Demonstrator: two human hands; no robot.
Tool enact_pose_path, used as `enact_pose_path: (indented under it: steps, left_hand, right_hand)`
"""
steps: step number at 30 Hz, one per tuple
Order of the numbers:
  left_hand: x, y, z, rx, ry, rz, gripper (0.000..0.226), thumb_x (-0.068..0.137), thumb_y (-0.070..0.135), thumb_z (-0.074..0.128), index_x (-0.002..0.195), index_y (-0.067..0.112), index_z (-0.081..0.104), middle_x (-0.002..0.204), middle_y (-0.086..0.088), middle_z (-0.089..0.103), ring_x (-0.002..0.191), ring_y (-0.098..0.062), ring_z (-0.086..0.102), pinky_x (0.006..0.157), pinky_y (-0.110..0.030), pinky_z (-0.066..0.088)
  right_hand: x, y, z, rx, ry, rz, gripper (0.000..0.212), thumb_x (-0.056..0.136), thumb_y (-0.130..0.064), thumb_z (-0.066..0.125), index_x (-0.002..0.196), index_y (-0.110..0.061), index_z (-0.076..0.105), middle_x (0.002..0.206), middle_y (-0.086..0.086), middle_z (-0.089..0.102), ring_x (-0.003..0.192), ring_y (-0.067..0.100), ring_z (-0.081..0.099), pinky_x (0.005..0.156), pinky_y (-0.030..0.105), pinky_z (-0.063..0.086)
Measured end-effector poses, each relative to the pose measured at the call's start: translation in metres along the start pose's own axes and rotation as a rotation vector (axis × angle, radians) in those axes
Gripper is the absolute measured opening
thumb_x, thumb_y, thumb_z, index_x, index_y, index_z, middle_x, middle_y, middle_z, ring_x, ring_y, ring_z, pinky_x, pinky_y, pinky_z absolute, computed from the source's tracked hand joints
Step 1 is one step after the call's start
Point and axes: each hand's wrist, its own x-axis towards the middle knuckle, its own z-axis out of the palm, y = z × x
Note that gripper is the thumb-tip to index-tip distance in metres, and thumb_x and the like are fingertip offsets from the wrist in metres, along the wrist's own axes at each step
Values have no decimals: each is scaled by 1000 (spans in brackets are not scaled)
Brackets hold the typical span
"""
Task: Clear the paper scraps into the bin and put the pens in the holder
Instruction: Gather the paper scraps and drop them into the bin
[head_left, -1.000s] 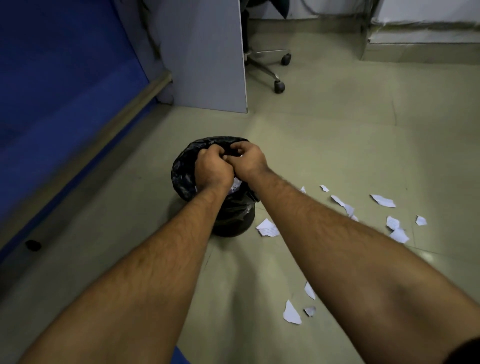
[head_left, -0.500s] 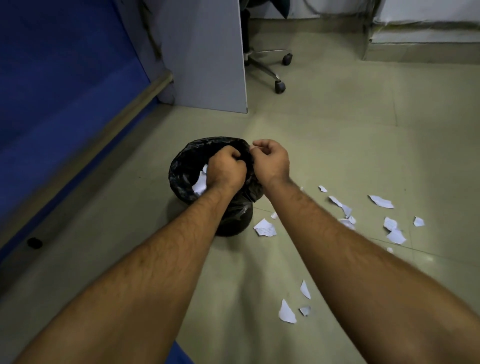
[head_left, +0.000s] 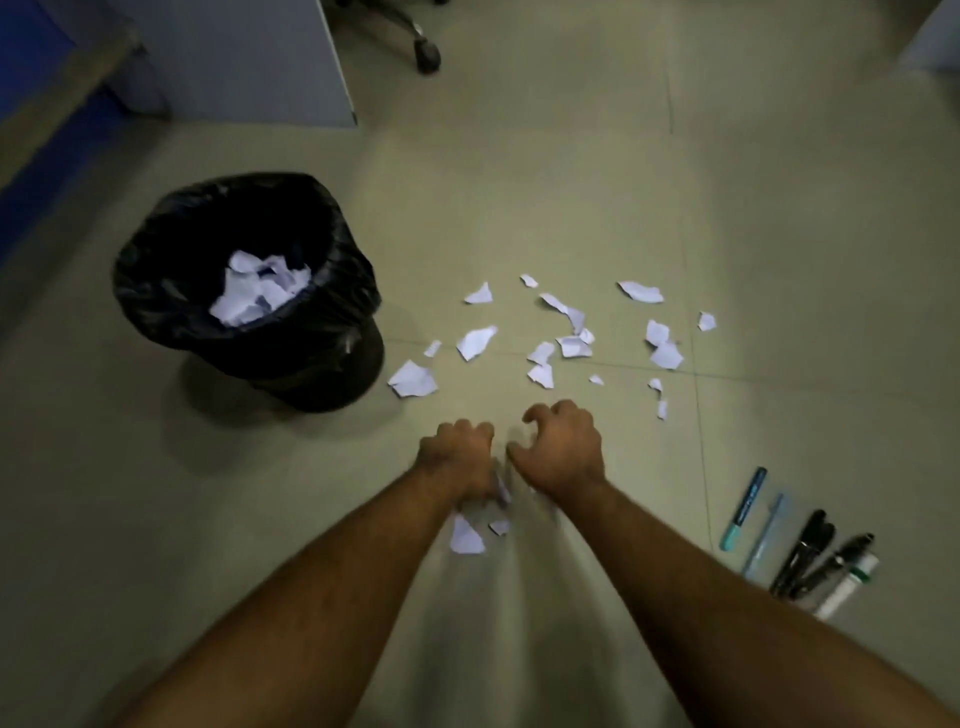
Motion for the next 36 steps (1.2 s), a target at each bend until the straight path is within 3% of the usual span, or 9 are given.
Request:
enact_pose_path:
  steps: [3,6,9,13,18,21,24,32,36]
  left_hand:
    - [-9,-1,48,220,-2,-62,87,64,47,81,133,20,35,130,-10,44,116,-28,50,90,-40,46]
    - [-12,-4,72,-28,-7,-187,86,61,42,84,125,15,35,124,-11,46,108,-28,58,84,-34,51]
    - [-13,-2,81,-269,-57,-292,80,64,31,85,124,14,36,127,-13,47,114,-31,59,89,-35,50]
    - [0,7,81,-432,83,-291,44,76,18,74,112,13,49,123,-12,51,110,-32,59,88,-34,50]
    - [22,11,64,-657,314,-209,5,81,15,62,83,12,59,103,-14,62,94,-33,61,77,-32,48]
    - [1,2,74,-417,282,-126,13,77,26,60,81,17,52,97,-9,61,90,-31,59,74,-33,47]
    - [-19,-6,101,-236,160,-150,33,77,41,60,95,14,55,104,-10,64,99,-33,60,79,-35,49]
    - [3,24,105,-430,337,-117,22,78,11,57,100,8,59,108,-15,54,95,-37,58,82,-40,48]
    - [28,29,83,-770,514,-154,14,79,1,60,91,6,64,108,-16,60,93,-30,61,77,-18,40]
  right_hand:
    - [-35,38,37,-181,-82,-63,76,65,-75,55,120,-22,58,107,9,57,97,33,55,78,37,47]
    - [-53,59,65,-178,-68,-136,90,66,-83,53,132,-21,51,104,6,58,88,30,57,71,36,49]
    - [-47,60,78,-169,30,-212,74,74,-75,54,125,-22,57,97,6,59,79,30,57,65,35,46]
    - [-23,60,80,-181,139,-260,43,84,-56,56,110,-23,62,89,5,60,75,30,56,63,35,41]
    - [-4,64,72,-72,249,-187,41,86,-46,46,111,-18,64,93,9,63,79,33,58,66,38,45]
    - [-18,78,74,-97,303,-192,42,87,-48,50,112,-17,64,94,9,61,79,32,56,65,38,43]
    - [-37,84,83,-103,288,-176,42,84,-48,56,109,-16,63,100,10,59,82,33,54,68,37,40]
    - [-19,76,92,-45,350,-155,32,83,-43,62,103,-17,65,120,12,59,106,34,56,84,41,42]
    - [-16,83,93,-67,365,-153,42,83,-48,61,109,-15,65,127,12,59,117,33,54,94,42,41]
